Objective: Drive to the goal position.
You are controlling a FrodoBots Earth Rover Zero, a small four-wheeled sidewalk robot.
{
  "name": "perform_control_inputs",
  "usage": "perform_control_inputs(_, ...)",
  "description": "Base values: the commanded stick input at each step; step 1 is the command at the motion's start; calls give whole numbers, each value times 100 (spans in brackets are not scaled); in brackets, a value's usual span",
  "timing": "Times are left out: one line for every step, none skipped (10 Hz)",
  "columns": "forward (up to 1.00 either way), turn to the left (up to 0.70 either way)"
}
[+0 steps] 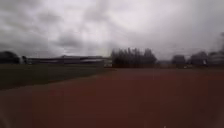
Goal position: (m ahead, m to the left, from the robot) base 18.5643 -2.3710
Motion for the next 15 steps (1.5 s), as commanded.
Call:
perform_control_inputs(70, 0)
perform_control_inputs(70, 0)
perform_control_inputs(70, 0)
perform_control_inputs(70, 0)
perform_control_inputs(70, 0)
perform_control_inputs(70, 0)
perform_control_inputs(70, 0)
perform_control_inputs(70, 0)
perform_control_inputs(70, 0)
perform_control_inputs(70, 0)
perform_control_inputs(70, 0)
perform_control_inputs(70, 0)
perform_control_inputs(70, 0)
perform_control_inputs(70, 0)
perform_control_inputs(70, 0)
